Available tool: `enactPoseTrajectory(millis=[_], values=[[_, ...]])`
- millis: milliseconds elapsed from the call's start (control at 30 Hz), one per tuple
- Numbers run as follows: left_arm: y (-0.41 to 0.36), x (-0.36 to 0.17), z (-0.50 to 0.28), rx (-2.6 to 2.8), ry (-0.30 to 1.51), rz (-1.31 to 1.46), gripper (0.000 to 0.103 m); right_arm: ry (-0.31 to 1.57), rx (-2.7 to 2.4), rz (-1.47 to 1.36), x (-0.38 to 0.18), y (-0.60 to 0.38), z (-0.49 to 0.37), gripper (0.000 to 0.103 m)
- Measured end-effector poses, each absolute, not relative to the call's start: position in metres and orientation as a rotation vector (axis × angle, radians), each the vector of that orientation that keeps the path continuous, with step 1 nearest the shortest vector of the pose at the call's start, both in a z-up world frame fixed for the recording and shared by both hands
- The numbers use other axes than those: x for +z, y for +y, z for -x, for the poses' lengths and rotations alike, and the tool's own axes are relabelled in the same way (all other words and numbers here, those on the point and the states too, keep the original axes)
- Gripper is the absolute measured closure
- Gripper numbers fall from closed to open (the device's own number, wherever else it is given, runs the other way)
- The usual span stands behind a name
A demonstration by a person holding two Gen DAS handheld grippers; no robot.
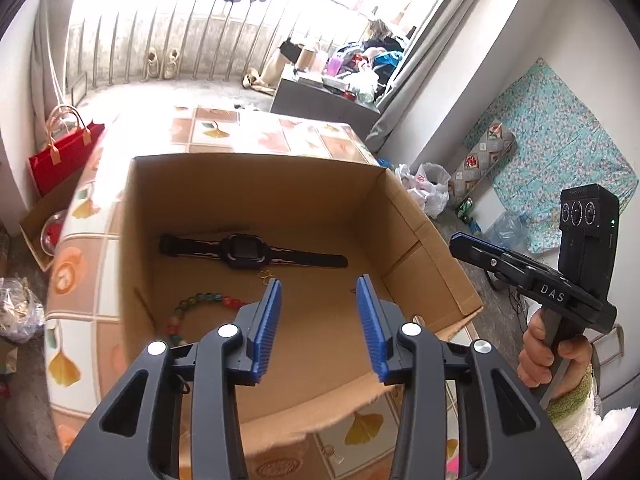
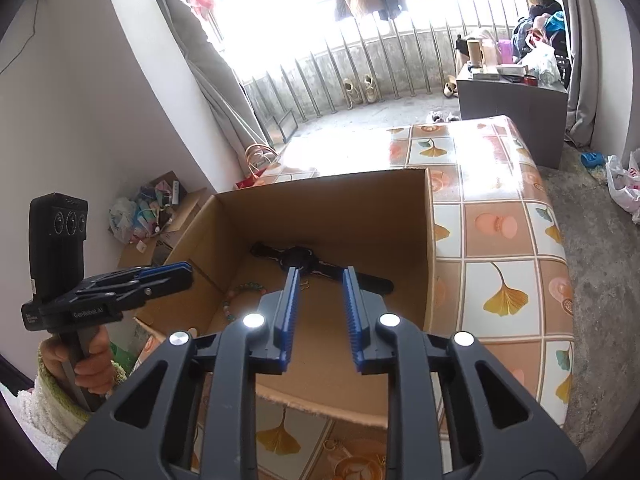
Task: Organize jewelry
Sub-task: 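Carry both charms over the box, lower them in, open both grippers, then withdraw both grippers from the box back over the table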
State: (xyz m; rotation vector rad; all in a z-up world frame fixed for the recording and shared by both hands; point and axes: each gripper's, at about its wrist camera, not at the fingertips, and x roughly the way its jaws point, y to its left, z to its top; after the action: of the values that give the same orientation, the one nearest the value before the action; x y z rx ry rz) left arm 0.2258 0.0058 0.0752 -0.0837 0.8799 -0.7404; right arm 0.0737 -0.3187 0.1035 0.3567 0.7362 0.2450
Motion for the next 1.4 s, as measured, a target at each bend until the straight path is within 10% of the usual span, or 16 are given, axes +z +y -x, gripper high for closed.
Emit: enactPoseTrajectory(millis=[700, 1400], values=[[0.048, 0.033, -0.11, -0.69, 0.883, -0.094, 0.042, 0.78, 0.41, -0.363, 0.084, -0.253, 0.022, 0.061], [-0.003, -0.036, -0.103, -0.716, 0.96, -0.229, 0.046, 0.997, 0.192, -0.38, 0.001, -0.259, 0.023, 0.081]])
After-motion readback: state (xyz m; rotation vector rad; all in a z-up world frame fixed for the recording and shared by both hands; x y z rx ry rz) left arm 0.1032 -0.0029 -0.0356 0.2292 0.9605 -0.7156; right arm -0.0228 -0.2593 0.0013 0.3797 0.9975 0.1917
